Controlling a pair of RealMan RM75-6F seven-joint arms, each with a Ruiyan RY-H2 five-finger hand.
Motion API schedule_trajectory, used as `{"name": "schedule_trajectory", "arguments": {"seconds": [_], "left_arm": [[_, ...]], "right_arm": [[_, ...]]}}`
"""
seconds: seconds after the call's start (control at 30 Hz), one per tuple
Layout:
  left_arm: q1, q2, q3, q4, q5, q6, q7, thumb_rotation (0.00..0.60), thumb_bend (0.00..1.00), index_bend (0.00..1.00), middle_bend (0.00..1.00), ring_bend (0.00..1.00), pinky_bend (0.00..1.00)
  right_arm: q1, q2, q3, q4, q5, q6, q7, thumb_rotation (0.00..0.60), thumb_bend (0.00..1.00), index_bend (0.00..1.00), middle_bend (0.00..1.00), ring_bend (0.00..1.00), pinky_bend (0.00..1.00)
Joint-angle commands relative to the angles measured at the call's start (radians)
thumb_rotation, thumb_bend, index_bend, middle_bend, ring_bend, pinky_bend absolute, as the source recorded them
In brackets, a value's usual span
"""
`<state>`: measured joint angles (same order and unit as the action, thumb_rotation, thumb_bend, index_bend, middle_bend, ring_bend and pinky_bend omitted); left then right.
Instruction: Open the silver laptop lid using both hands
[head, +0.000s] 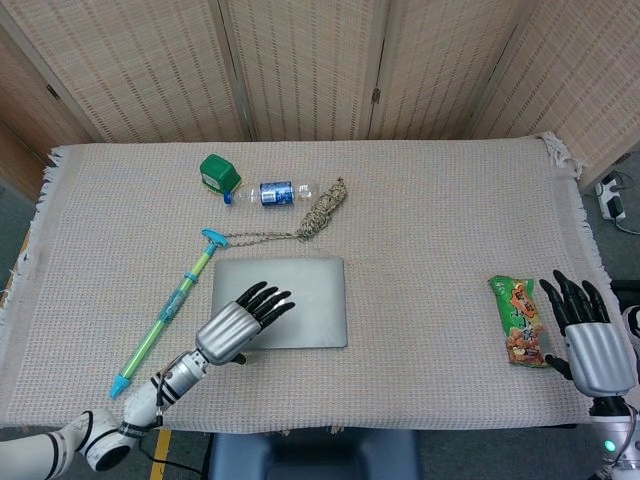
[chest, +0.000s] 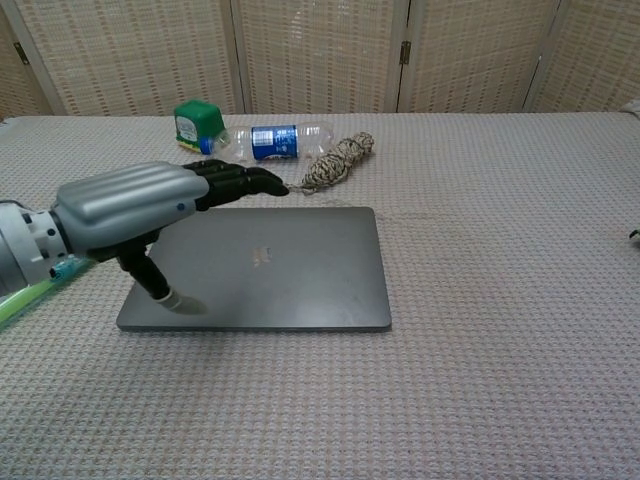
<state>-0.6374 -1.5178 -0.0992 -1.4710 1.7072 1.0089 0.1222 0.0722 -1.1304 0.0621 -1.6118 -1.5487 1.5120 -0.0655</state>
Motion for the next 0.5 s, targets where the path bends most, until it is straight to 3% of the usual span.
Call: {"name": "schedule_trajectory", "arguments": {"seconds": [0.03,0.23,0.5], "left_arm": [[-0.036,-0.059,-0.012,0.029,-0.034,-0.034,0.039,0.6,0.09,0.0,0.06,0.03,0.0],[-0.071,-0.155,-0.023,0.111,-0.097,-0.073,0.102,0.6,0.09,0.0,0.06,0.03,0.0],[-0.066,-0.227,-0.003,0.194,-0.135,-0.048,0.12,0.6,0.09,0.0,0.06,0.03,0.0]], "right_arm": [[-0.001,0.0,0.0,0.002,-0.003,0.004,0.004,0.6,0.52,0.0,0.02,0.08,0.0],[-0.004,-0.001,-0.002,0.01,-0.007,0.012,0.019,0.6,0.52,0.0,0.02,0.08,0.0],[-0.01,-0.002,-0.004,0.022,0.0,0.014,0.036,0.6,0.52,0.0,0.02,0.08,0.0]]}}
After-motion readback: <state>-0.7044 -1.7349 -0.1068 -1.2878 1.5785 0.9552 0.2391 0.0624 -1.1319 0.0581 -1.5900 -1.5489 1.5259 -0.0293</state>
